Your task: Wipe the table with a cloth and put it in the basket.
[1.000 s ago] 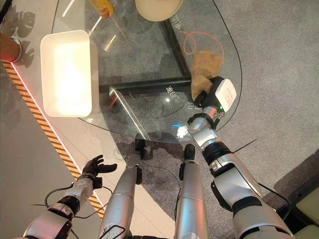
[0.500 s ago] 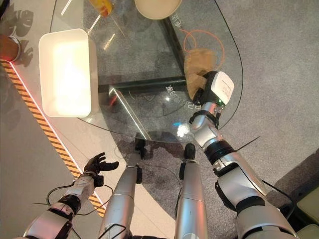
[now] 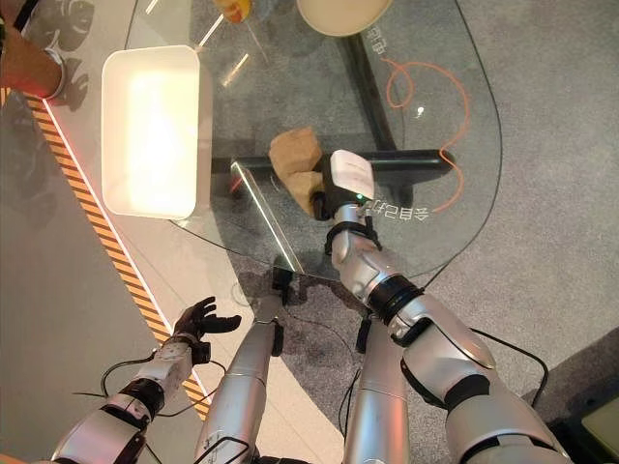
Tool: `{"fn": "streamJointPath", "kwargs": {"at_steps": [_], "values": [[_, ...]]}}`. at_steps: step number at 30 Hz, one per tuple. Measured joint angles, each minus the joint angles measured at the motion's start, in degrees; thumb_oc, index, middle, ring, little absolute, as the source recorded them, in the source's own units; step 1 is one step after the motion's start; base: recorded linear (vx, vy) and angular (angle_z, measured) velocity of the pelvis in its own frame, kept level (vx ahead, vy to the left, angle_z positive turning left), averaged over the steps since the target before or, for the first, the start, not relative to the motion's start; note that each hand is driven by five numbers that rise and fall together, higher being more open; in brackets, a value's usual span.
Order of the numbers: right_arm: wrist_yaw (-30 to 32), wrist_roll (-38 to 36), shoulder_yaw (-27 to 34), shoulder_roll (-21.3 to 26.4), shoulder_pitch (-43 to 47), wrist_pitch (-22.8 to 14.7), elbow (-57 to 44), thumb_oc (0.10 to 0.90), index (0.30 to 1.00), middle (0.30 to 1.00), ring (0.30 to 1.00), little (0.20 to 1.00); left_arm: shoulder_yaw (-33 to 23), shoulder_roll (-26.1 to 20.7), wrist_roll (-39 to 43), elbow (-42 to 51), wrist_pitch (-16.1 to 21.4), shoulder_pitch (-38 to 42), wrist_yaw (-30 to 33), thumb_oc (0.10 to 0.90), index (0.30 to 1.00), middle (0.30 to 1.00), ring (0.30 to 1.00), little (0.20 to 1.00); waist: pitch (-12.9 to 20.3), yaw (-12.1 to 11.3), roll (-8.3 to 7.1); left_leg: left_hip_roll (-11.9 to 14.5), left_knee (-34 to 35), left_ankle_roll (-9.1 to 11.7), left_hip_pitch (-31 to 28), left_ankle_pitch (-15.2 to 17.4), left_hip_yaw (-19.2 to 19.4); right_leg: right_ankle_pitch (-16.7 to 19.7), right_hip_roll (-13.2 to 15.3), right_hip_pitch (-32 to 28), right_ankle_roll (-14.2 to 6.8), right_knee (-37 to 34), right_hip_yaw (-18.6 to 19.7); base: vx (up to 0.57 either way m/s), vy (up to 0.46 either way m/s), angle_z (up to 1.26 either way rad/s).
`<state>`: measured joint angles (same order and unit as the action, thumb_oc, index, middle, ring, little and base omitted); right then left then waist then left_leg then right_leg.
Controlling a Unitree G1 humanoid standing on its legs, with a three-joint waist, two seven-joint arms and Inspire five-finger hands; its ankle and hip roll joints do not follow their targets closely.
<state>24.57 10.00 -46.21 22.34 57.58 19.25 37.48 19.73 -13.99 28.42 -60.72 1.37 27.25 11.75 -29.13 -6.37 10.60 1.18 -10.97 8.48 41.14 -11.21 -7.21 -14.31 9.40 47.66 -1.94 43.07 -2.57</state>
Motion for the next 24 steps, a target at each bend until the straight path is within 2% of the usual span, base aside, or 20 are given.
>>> {"fn": "streamJointPath", "kwargs": {"at_steps": [3, 11, 18, 22, 24], "values": [[-2.0, 1.9, -0.5, -1.0, 0.2, -0.1, -0.2, 0.1, 0.3, 0.3, 0.3, 0.2, 0.0, -0.2, 0.0, -0.1, -0.1, -0.5, 0.0, 0.8, 0.9, 0.9, 0.9, 0.9, 0.0, -1.1, 0.0, 0.0, 0.8, -0.2, 0.0, 0.1, -0.4, -0.5, 0.1, 0.7, 0.4, 1.2, -0.2, 0.01, 0.023, 0.07], [-7.7, 7.7, -3.4, -1.9, 0.2, -0.2, -0.2, 0.1, 0.3, 0.3, 0.3, 0.2, 0.2, 0.6, 0.0, 0.1, -0.5, -0.8, -0.1, 0.8, 0.9, 0.9, 0.9, 0.9, 0.0, -0.9, 0.0, 0.3, 0.8, 0.0, 0.1, -0.1, -0.5, -0.6, -0.4, 0.9, 0.8, 1.2, -0.3, 0.0, -0.001, -0.01], [-11.6, 8.9, -4.8, -1.9, 0.4, -1.0, -0.3, 0.1, 0.3, 0.3, 0.3, 0.2, 0.2, 0.6, 0.0, 0.1, -0.6, -0.8, -0.1, 0.8, 0.9, 0.9, 0.9, 0.9, 0.0, -1.1, 0.0, 0.4, 0.9, 0.3, 0.0, -0.6, -1.2, -0.8, -0.3, 0.8, 1.0, 1.8, -1.0, 0.0, -0.005, 0.03], [-11.9, 9.1, -5.6, -1.9, 0.4, -1.3, -0.1, 0.1, 0.3, 0.3, 0.3, 0.2, 0.2, 0.6, 0.0, 0.0, -0.6, -0.8, -0.5, 0.8, 0.9, 0.9, 0.9, 0.9, 0.0, -1.2, 0.0, 0.7, 1.3, -0.2, 0.1, 0.5, -1.4, -0.7, -0.4, 0.8, 1.4, 1.7, -1.6, 0.0, 0.0, 0.0], [-11.9, 9.2, -5.7, -2.0, 0.4, -1.9, 0.1, 0.1, 0.3, 0.3, 0.3, 0.2, 0.2, 0.5, 0.0, -0.1, -0.7, -0.6, -1.3, 0.8, 0.9, 0.9, 0.9, 0.9, 0.0, -1.2, -0.01, 0.7, 1.0, -1.6, 0.4, 2.6, -1.4, -0.3, -0.4, 0.7, 2.1, 0.7, -1.9, 0.0, 0.0, 0.0]]}}
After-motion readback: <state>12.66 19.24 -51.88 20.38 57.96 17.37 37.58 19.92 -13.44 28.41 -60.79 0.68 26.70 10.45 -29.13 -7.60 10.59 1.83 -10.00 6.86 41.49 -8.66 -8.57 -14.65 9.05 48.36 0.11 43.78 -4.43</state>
